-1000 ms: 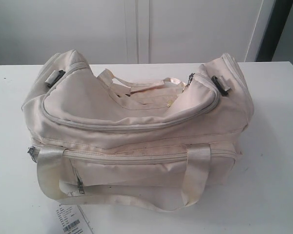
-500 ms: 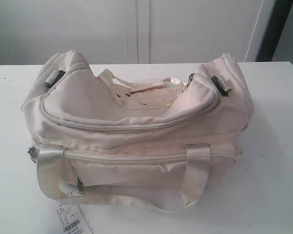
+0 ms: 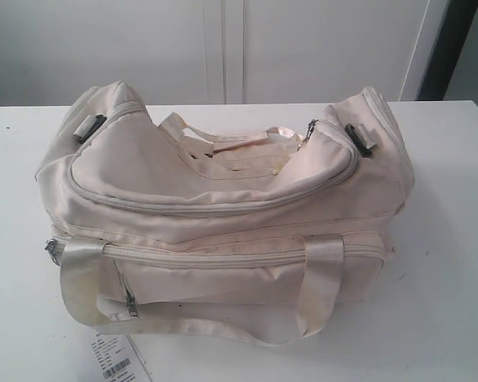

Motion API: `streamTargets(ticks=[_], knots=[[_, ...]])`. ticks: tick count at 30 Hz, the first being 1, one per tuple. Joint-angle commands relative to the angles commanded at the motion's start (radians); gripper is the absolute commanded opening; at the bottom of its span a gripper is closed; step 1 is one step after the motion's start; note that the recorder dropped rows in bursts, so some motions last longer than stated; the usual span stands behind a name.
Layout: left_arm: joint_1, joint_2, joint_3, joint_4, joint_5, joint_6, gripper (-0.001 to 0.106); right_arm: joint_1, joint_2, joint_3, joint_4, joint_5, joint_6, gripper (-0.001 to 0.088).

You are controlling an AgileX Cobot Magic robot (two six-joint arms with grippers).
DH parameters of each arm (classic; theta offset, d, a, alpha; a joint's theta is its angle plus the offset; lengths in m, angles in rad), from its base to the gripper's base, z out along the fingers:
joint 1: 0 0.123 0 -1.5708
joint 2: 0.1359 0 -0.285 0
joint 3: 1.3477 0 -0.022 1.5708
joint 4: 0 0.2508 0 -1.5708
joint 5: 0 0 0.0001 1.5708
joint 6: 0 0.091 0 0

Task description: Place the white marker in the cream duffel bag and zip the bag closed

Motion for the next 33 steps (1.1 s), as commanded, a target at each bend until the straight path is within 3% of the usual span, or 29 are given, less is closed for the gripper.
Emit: streamTargets(ticks=[7, 13, 22, 33], knots=[[0.0, -0.049, 0.021, 0.042, -0.013, -0.039, 0.0, 0.0, 0.0, 0.0, 0.0, 0.0, 0.0, 0.0], [0.022, -0.129, 0.098, 0.152, -0.031, -0.231, 0.0, 0.0, 0.0, 0.0, 0.0, 0.0, 0.0, 0.0], [0.069, -0.244, 0.24, 0.152, -0.028, -0.223, 0.0, 0.0, 0.0, 0.0, 0.0, 0.0, 0.0, 0.0], [0.071, -0.333, 0.422, 0.152, -0.028, -0.223, 0.0, 0.0, 0.0, 0.0, 0.0, 0.0, 0.0, 0.0]])
